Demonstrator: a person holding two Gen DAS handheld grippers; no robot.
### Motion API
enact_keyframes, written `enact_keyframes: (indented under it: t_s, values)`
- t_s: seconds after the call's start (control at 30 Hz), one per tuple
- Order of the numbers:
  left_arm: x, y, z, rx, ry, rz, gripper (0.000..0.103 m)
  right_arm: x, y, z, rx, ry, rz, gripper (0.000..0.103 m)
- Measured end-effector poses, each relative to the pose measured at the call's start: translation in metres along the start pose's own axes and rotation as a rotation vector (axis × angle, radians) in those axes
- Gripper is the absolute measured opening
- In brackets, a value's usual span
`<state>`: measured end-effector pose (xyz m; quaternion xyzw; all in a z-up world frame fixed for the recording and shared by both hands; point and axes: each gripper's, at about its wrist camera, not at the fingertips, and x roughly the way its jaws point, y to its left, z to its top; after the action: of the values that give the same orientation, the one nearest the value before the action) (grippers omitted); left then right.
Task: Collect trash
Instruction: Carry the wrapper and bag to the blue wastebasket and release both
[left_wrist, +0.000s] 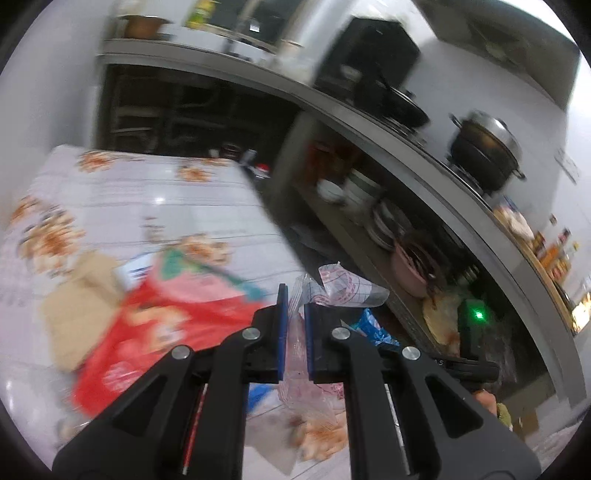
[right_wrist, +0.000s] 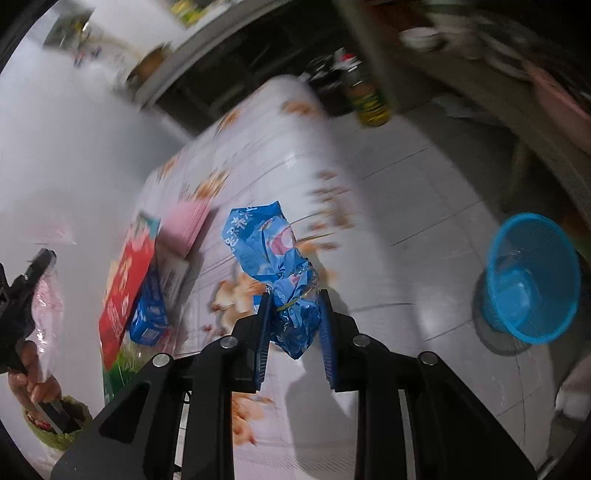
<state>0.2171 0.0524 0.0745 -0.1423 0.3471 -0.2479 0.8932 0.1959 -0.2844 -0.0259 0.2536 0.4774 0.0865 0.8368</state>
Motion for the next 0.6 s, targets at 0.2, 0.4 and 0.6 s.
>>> enact_keyframes:
  t_s: [0.2, 0.4, 0.6]
  values:
    - [0.089, -0.092, 0.009, 0.129, 0.12, -0.067, 0.007, -0.061, -0.102, -0.014, 0.256, -0.134, -0.123, 0.024]
    - [0.215, -0.178, -0.013, 0.235, 0.316, -0.08, 0.007, -0.072, -0.2, -0.046, 0.511, -0.153, -0.16, 0.025]
    - [0.331, -0.227, -0.056, 0.331, 0.495, -0.028, 0.008, -0.049, -0.265, -0.06, 0.682, -0.15, -0.164, 0.025]
